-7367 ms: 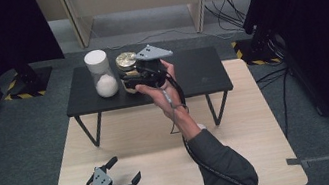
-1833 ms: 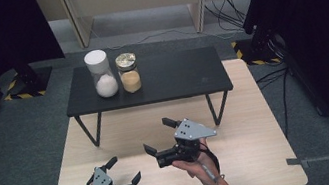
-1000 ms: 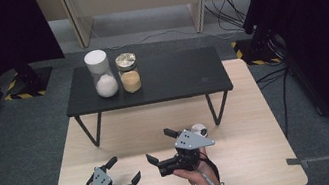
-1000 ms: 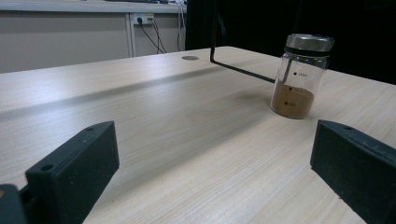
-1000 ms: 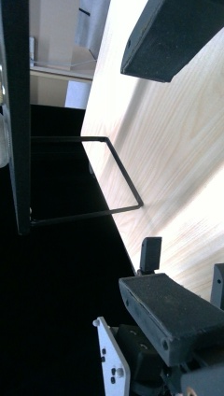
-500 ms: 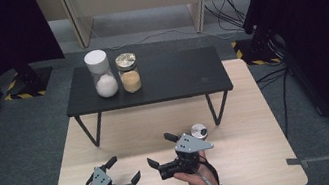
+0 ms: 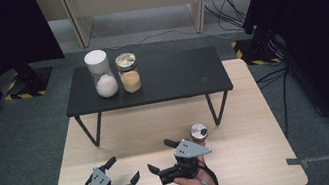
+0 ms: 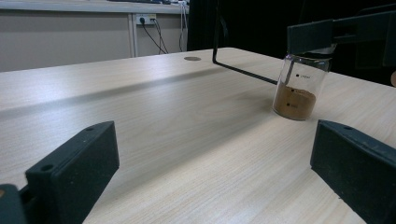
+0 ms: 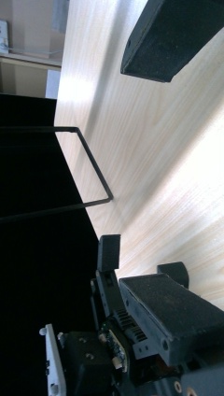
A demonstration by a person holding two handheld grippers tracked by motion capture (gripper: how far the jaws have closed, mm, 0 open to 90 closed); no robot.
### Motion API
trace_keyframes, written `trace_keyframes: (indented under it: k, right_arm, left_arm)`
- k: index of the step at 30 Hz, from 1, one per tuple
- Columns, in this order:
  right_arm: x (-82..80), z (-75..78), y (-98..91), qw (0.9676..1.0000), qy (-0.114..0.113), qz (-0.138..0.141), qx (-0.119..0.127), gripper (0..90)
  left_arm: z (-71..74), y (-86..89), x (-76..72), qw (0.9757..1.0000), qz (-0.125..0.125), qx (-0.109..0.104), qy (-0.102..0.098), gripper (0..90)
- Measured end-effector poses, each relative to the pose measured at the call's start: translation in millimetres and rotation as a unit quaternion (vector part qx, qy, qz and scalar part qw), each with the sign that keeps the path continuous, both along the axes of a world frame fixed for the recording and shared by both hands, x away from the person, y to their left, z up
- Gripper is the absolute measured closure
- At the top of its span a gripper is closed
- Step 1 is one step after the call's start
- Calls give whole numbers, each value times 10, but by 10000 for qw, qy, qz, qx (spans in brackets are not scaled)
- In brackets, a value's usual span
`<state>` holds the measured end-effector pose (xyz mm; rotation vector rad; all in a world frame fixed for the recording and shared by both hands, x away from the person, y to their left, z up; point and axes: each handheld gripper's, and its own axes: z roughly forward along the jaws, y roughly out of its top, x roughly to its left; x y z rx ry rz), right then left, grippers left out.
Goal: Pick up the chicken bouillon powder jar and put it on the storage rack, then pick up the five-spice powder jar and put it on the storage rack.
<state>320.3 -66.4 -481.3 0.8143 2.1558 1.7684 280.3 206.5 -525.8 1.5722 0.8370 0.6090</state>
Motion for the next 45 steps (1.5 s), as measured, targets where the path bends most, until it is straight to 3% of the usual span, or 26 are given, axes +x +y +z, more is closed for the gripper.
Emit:
trace_keyframes:
  k: [16, 45]
  right_arm:
    - [-70, -157, -40, 9999, 156, -20, -60, 15]
    - [-209, -205, -151, 9998, 199, -85, -55, 14]
  left_arm:
    - [1, 7, -15, 10000, 10, 15, -4, 5]
    - [7, -5, -23, 10000, -5, 40, -33, 5]
